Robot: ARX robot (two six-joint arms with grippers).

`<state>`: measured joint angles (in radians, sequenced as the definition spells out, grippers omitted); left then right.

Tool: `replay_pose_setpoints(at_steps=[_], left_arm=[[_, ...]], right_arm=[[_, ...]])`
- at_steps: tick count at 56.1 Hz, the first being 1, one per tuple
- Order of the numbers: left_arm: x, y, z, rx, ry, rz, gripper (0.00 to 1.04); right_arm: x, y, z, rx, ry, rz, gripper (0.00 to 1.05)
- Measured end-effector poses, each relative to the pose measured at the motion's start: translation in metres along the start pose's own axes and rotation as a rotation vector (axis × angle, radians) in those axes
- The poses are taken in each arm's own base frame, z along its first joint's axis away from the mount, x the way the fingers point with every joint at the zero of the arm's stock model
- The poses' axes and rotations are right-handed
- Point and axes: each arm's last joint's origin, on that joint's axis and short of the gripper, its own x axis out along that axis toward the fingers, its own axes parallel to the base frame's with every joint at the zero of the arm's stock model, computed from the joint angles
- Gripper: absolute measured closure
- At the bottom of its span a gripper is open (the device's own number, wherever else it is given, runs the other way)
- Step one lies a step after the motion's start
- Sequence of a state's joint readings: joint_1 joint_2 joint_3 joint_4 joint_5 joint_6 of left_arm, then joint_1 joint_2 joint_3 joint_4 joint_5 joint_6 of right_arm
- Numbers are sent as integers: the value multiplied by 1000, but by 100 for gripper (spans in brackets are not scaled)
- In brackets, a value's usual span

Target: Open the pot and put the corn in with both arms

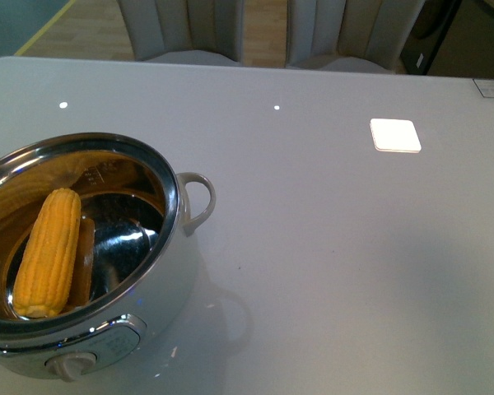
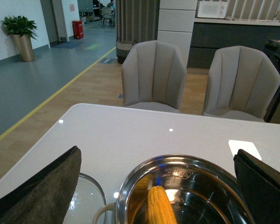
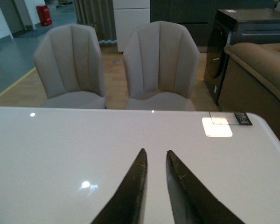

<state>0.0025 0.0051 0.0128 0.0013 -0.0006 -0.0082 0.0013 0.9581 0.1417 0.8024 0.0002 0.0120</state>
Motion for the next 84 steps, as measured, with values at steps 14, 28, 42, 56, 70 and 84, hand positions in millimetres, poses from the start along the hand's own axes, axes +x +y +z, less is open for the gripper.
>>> replay_pose_setpoints(at_steps=[14, 28, 42, 56, 70, 84], left_arm=[[0, 0, 0, 0, 0, 0, 7], [0, 0, 0, 0, 0, 0, 7], [0, 0, 0, 0, 0, 0, 7], [0, 0, 0, 0, 0, 0, 7], [0, 0, 0, 0, 0, 0, 7], [0, 0, 0, 0, 0, 0, 7]], right_arm=[[-22, 0, -7, -6, -1, 0, 103], [-34, 0, -15, -6, -8, 0, 103], [-45, 0, -11, -6, -23, 0, 103], [-53, 0, -9, -6, -29, 0, 103], [-62, 0, -9, -6, -33, 0, 103], [-67, 0, -9, -6, -32, 0, 103]])
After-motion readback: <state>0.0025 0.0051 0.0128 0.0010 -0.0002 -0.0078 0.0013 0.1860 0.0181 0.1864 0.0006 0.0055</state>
